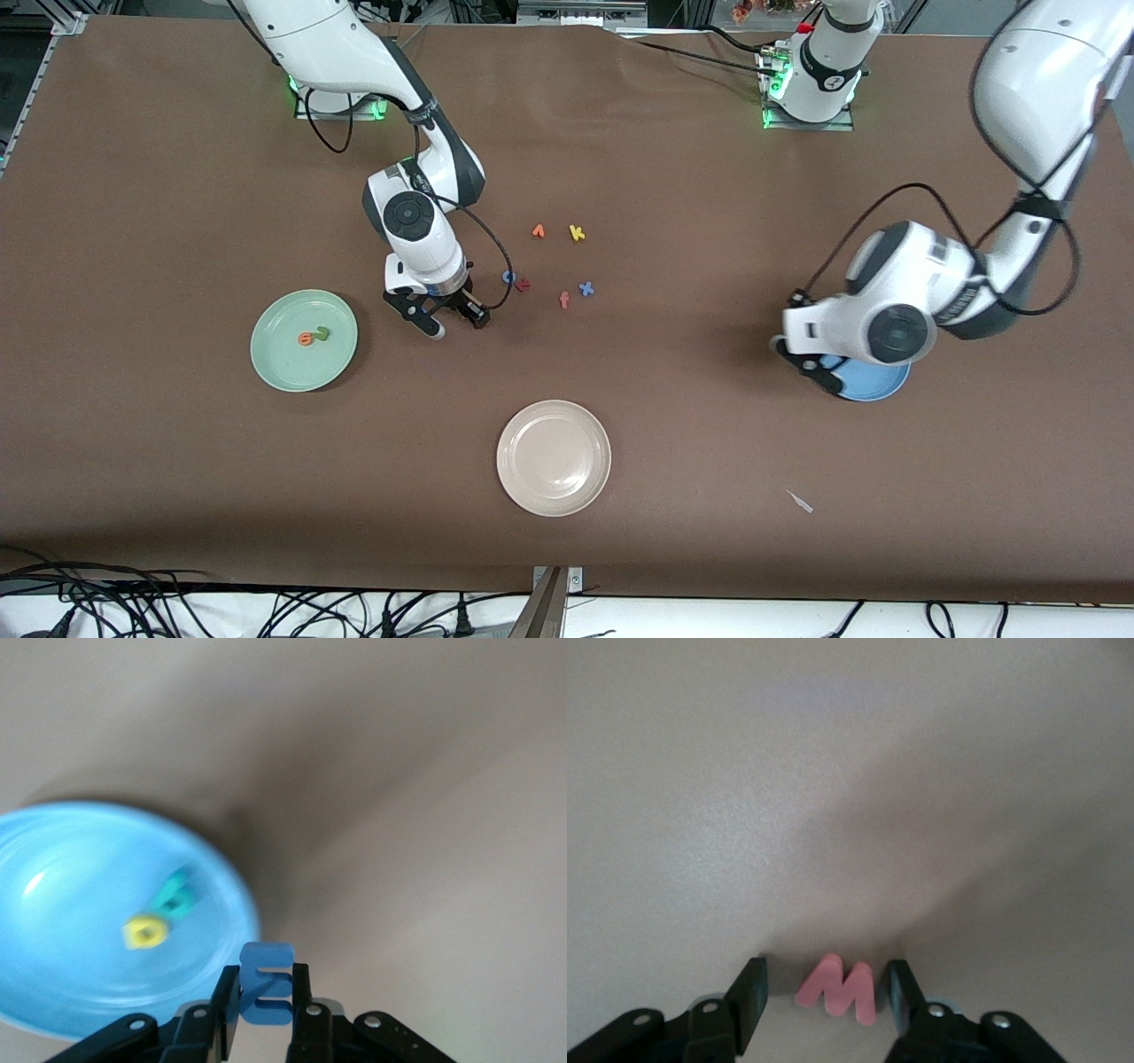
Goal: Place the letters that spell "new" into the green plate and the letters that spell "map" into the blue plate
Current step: 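Carry the blue E to the blue plate with the left gripper and release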
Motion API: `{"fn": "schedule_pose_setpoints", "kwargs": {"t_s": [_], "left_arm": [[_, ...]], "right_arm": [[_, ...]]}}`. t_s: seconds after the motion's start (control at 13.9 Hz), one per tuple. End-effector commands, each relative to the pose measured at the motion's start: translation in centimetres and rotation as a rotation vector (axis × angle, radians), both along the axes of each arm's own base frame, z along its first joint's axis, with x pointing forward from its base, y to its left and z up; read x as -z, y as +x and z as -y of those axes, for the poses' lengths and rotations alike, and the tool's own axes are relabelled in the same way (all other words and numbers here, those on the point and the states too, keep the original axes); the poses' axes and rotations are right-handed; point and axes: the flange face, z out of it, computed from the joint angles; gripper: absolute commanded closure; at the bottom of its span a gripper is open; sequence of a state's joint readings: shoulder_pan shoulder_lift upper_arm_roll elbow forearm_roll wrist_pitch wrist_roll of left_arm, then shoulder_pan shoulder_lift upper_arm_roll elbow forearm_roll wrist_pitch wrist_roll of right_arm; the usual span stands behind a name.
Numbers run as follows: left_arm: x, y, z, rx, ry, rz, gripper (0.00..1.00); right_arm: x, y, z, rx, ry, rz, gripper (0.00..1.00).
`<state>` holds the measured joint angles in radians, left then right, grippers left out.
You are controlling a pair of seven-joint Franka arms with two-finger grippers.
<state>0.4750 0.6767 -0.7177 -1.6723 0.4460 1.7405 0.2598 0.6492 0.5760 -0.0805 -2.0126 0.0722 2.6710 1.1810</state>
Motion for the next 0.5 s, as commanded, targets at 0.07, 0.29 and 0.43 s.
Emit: {"fn": "schedule_pose_setpoints", "kwargs": {"t_s": [0.07,0.29,0.43], "left_arm": [[2.9,0.1,-5.4,0.037,0.005,-0.052,1.00],[4.0,0.2,-6.1,0.026,0.014,-0.042,0.25],[2.3,1.1,-6.5,0.003,0.021,-0.015,0.00]], "right_arm": [[2.1,-0.8,-0.7,0.017,-0.018,-0.025,0.40],[2.3,-1.1,-1.1,0.011,-0.022,-0.026,0.47],[2.4,-1.1,-1.0,0.009,-0.024,-0.026,0.50]]}}
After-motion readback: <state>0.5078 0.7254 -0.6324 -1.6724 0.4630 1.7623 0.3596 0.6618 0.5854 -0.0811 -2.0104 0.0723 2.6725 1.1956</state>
